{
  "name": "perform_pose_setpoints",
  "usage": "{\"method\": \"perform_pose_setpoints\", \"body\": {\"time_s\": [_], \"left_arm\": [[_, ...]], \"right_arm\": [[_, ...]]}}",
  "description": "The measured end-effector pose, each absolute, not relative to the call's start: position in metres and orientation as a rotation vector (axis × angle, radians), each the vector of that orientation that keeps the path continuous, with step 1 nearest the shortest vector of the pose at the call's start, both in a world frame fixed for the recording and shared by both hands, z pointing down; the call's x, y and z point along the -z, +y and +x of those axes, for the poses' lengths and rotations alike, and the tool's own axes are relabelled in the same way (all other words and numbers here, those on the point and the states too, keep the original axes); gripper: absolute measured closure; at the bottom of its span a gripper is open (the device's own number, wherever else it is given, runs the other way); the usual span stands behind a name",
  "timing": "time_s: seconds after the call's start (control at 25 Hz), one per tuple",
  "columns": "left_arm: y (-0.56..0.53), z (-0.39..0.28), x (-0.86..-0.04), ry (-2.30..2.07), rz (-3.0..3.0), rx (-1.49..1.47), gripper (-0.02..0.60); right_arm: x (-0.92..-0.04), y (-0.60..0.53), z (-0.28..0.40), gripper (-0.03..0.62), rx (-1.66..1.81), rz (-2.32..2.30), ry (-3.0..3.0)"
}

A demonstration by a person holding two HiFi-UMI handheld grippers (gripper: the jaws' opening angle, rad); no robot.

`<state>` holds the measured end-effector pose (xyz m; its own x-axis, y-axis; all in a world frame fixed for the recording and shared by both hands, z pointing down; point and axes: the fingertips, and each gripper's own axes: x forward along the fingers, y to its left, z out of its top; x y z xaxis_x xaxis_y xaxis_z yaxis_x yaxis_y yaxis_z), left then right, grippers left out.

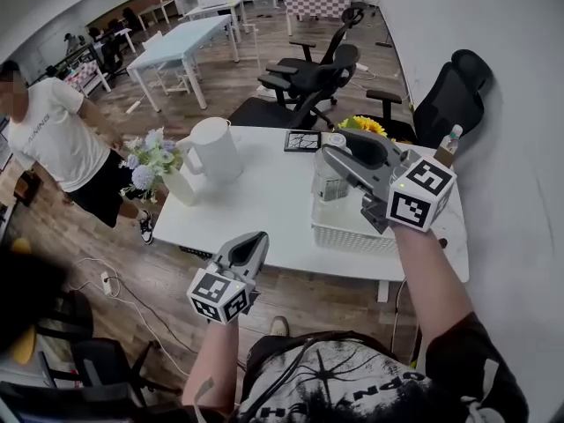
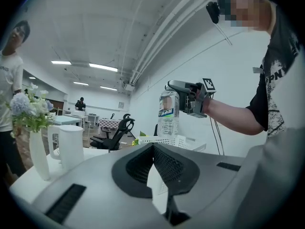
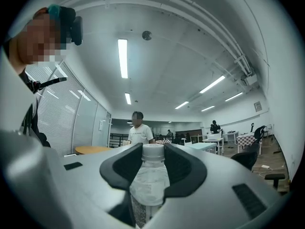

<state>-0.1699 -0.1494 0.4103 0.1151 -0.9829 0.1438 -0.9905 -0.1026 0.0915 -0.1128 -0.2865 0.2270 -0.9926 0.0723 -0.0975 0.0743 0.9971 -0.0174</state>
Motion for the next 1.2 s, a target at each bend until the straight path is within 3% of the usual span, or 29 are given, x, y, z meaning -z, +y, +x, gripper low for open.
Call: {"method": "perform_pose_setpoints", "body": {"time_s": [0.6,1.2], "left_arm": [[-0.111,-0.272,-0.424,-1.963,2.196,-0.085,0.571],[-0.11,-0.324,-0.452,-1.873,2.187,-0.084,0.571]], "right_arm": [[-0.27,-0.241,-0.232,0.439,0.109,0.096,3.065],[-0.362,-0.234,-0.3,0.439,0.139,-0.019,3.179]]}}
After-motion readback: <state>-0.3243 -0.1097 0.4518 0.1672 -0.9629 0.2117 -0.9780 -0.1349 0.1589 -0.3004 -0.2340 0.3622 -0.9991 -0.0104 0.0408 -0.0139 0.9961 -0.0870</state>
